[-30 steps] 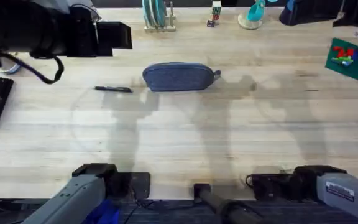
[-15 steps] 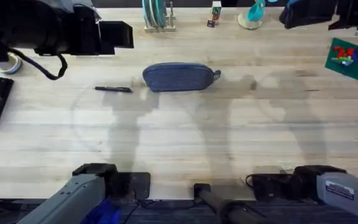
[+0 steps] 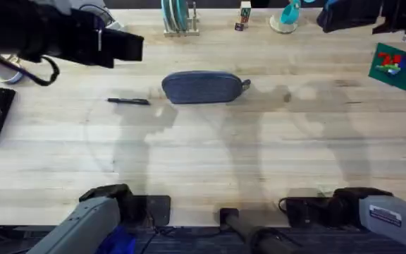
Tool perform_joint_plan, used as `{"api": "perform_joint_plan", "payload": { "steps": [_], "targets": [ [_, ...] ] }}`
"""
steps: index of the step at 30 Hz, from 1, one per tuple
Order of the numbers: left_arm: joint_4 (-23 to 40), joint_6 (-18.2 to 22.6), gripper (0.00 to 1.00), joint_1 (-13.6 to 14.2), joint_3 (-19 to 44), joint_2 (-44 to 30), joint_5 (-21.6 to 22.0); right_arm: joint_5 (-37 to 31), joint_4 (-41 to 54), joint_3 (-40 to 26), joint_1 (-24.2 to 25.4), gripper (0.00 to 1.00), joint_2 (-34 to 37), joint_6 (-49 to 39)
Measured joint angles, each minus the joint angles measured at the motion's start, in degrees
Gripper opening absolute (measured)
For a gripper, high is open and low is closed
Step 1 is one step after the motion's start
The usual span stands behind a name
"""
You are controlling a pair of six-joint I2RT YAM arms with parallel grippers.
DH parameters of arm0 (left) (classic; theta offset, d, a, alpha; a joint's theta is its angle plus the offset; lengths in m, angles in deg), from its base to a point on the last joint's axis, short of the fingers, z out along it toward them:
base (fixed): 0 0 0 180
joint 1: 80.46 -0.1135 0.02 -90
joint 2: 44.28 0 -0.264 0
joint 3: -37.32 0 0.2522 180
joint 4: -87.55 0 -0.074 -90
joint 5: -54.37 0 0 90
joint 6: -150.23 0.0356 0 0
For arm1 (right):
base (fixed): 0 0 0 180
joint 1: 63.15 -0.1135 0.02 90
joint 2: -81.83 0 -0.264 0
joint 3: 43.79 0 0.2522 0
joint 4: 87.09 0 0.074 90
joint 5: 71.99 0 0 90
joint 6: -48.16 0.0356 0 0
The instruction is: Unzip the bag, pick up the pens from the table one at a time and place them inside, then zip the bag closed.
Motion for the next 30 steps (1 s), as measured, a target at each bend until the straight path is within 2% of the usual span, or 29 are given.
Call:
{"api": "perform_joint_plan", "payload": {
  "steps": [7,16,21,30],
  "targets": [
    [-0.13,14.40,0.992,-6.96,0.02,-1.90,-12.52,0.00,0.00,0.00,0.00,0.996,0.00,0.00],
    [-0.15,31.92,0.992,-13.74,0.02,-11.85,-30.01,0.00,0.00,0.00,0.00,0.996,0.00,0.00],
    [-0.29,42.57,0.990,-15.30,0.02,-19.16,-37.98,0.00,0.00,0.00,0.00,0.996,0.00,0.00],
    [-0.35,59.06,0.990,-15.38,0.02,-32.35,-49.03,0.00,0.00,0.00,0.00,0.995,0.00,0.00]
  ]
}}
